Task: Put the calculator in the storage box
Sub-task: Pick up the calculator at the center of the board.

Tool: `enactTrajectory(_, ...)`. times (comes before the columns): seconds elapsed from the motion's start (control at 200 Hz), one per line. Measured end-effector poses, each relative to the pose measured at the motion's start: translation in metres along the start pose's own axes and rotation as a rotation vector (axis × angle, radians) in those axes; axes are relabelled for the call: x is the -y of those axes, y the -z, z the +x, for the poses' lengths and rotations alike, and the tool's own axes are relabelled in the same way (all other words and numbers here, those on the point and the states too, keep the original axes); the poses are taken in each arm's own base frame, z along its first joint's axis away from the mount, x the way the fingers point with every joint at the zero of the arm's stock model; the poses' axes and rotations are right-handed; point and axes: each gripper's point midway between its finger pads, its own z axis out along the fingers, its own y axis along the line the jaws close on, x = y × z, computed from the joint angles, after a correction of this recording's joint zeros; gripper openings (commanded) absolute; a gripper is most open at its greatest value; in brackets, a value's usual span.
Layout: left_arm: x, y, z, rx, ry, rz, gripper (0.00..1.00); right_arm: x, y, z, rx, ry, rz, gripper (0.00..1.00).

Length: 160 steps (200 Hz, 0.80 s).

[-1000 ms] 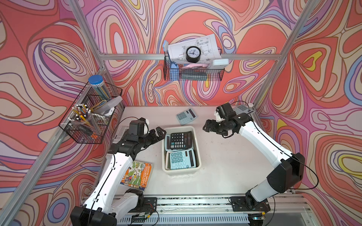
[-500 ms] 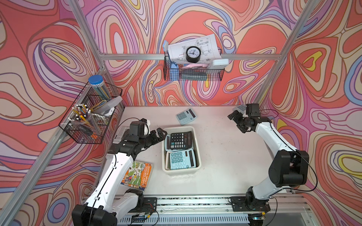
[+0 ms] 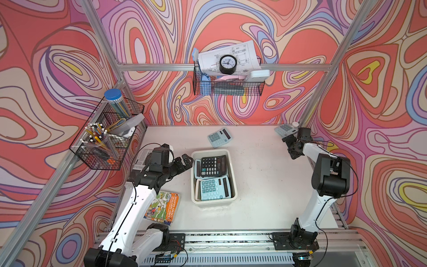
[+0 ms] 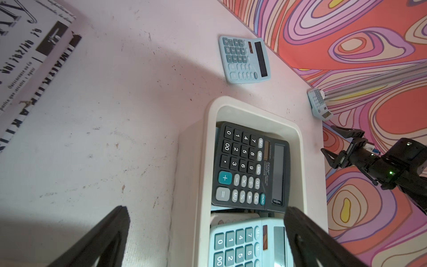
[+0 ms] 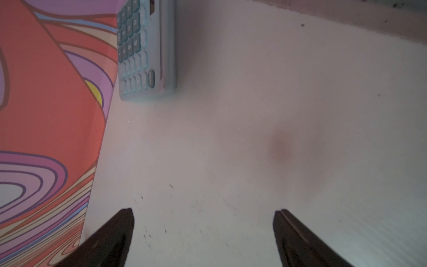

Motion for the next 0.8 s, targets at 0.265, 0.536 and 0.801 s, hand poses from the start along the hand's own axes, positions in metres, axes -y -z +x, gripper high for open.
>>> enactTrajectory(0.265, -0.034, -0.007, -0.003, 0.002, 0.087, -0.057, 0.99, 0.006, -0.038, -0.043, 0.071, -0.098, -0.068, 0.91)
enactTrajectory(0.536, -0.044, -0.019, 0.004, -0.036, 0.186, 0.01, 0.98, -0.024, -0.072, -0.063, 0.087, -0.113, -0.201, 0.75)
enactTrajectory(0.801, -0.034, -0.035, 0.024, -0.112, 0.295, 0.156, 0.98, -0.034, -0.091, -0.07, 0.096, -0.135, -0.271, 0.55)
